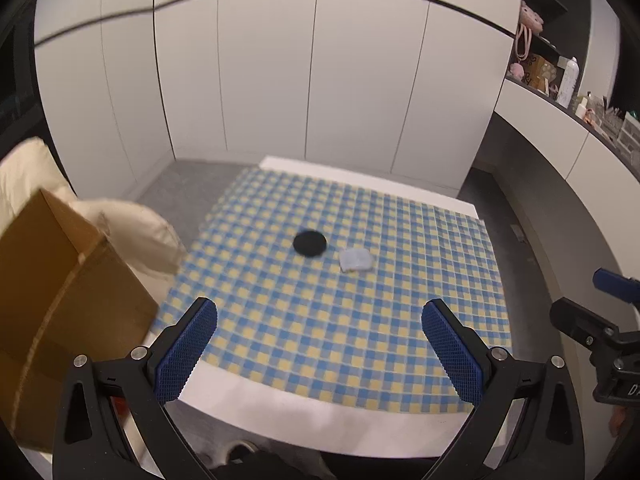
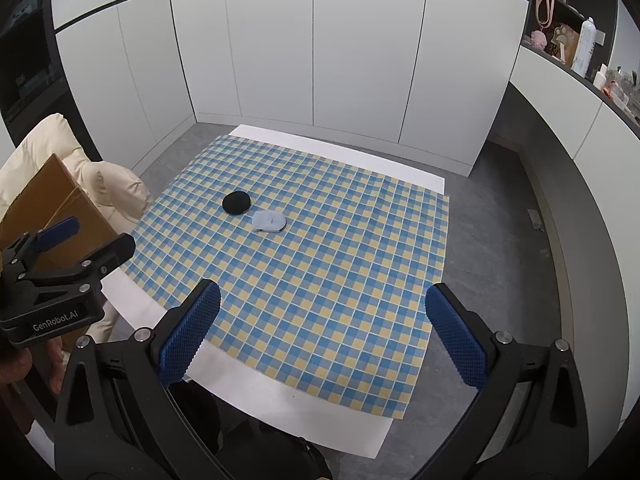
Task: Organize objects
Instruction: 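Withdraw both tools from the box back toward the checked cloth, then grasp the black round compact with left tool while right tool grasps the pale blue case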
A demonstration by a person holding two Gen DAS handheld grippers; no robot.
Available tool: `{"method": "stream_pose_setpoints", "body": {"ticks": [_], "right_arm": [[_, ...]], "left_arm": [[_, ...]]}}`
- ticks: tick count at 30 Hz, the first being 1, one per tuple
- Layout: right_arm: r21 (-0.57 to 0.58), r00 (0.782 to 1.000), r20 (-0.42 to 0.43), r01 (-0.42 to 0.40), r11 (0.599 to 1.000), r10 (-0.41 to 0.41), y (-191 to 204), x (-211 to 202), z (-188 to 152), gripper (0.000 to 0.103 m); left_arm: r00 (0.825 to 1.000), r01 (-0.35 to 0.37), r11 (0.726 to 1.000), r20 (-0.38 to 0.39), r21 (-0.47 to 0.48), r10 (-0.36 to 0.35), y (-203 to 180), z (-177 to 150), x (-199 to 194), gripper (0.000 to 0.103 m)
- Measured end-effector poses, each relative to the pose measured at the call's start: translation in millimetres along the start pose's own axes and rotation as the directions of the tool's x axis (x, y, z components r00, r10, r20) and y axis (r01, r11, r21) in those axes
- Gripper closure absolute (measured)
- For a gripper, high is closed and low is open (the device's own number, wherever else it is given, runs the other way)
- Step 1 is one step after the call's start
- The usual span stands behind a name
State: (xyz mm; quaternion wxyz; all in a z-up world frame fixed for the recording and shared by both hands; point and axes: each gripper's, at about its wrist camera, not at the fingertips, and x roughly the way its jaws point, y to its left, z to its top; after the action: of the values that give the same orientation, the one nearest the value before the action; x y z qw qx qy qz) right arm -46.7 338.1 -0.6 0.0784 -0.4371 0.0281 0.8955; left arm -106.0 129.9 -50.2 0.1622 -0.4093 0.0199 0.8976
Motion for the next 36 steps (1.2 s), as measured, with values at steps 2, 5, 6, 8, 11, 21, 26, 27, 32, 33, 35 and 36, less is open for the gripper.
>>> {"method": "stream_pose_setpoints", "body": {"ticks": [2,5,6,8,11,21,26,27,32,33,35,36], "right_arm": [[-0.005,1.0,0.004,-0.003,1.0,0.003,-1,0,1,0.0],[0.0,1.0,0.004,0.011,1.0,-0.011,-4,3,4,0.0],[0.005,1.0,0.0,0.009,1.0,-0.009,-5,5,5,0.0],[0.007,1.0,-0.012,0.008,1.0,-0.008,-6,11,6,0.0],[0.01,1.0,-0.029,0.009,1.0,-0.009,-9,20,6,0.0],[0.022,0.997,-0.078,0.003,1.0,-0.001,-13,67,8,0.0],[-0.006,0.996,-0.084,0.014,1.0,-0.015,-1,97,13,0.0],[-0.003,0.996,-0.087,0.013,1.0,-0.013,2,105,15,0.0],[0.009,0.994,-0.105,0.004,1.0,-0.003,12,141,19,0.0],[0.013,0.994,-0.108,0.001,1.0,0.0,15,150,19,0.0],[0.013,0.994,-0.113,-0.001,1.0,0.002,20,162,19,0.0],[0.01,0.993,-0.119,0.001,1.0,0.0,23,171,18,0.0]], "left_arm": [[1.0,0.005,1.0,-0.018,-0.005,-0.005,1,-2,4,0.001],[1.0,-0.003,1.0,-0.014,0.016,0.004,0,-3,6,0.001],[1.0,-0.005,1.0,-0.009,0.029,0.005,-2,-3,6,0.001],[1.0,-0.023,0.999,-0.003,0.047,0.023,-3,-3,7,0.001],[0.999,-0.045,0.996,-0.018,0.073,0.047,-5,1,15,0.001],[0.991,-0.079,0.995,-0.103,0.067,0.085,8,2,67,0.001],[0.99,-0.077,0.994,-0.11,0.075,0.085,17,8,91,0.001],[0.991,-0.075,0.994,-0.107,0.08,0.084,18,10,95,0.001],[0.991,-0.08,0.993,-0.103,0.086,0.089,25,17,115,0.001],[0.99,-0.08,0.993,-0.106,0.088,0.089,27,18,120,0.001],[0.99,-0.077,0.993,-0.114,0.094,0.088,30,19,130,0.001],[0.989,-0.077,0.992,-0.121,0.095,0.089,32,19,136,0.001]]}}
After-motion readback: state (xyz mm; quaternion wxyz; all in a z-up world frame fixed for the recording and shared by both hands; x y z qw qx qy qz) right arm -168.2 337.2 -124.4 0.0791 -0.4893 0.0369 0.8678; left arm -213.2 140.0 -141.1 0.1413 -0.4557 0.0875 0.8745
